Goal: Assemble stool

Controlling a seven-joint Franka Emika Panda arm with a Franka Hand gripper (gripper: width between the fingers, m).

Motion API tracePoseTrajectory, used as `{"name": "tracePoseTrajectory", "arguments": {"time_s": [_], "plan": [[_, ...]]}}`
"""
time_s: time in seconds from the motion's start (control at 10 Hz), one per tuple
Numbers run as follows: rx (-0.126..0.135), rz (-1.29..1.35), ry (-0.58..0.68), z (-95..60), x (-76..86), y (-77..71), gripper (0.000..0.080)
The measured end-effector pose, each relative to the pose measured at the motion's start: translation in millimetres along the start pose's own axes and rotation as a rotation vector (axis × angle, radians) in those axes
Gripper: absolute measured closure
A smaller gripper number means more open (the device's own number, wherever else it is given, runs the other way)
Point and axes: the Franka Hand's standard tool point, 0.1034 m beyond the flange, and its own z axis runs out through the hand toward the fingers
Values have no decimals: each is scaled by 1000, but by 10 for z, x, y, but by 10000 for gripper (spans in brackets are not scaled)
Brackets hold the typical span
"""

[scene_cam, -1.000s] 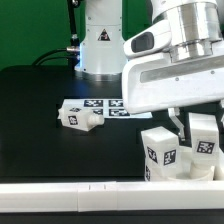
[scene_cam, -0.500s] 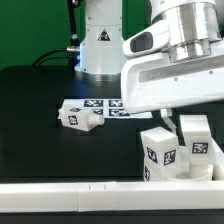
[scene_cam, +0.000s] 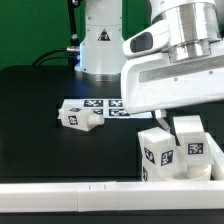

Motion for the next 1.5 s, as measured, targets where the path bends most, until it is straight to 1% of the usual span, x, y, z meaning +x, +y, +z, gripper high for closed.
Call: {"name": "tracePoseTrajectory", "arguments": {"time_s": [0.1, 0.2, 0.3, 0.4, 0.5, 0.6, 0.7, 1.0, 1.2, 1.3, 1.4, 1.5], "plan": [[0, 0, -2, 1, -3, 0, 150], [4, 3, -36, 4, -28, -1, 150], [11, 10, -66, -84, 6, -20, 150], [19, 8, -134, -199, 4, -74, 150], [18, 3, -248, -305, 8, -101, 150], [10, 14, -315, -315, 4, -105, 150], [9, 27, -327, -273, -22, -83, 150], [6, 7, -327, -275, -12, -72, 150], [3, -45, -333, -375, 107, -35, 150], [7, -134, -335, -363, 135, -25, 150], [14, -231, -342, -287, 118, -8, 150], [28, -325, -346, -208, 117, -8, 150]]}}
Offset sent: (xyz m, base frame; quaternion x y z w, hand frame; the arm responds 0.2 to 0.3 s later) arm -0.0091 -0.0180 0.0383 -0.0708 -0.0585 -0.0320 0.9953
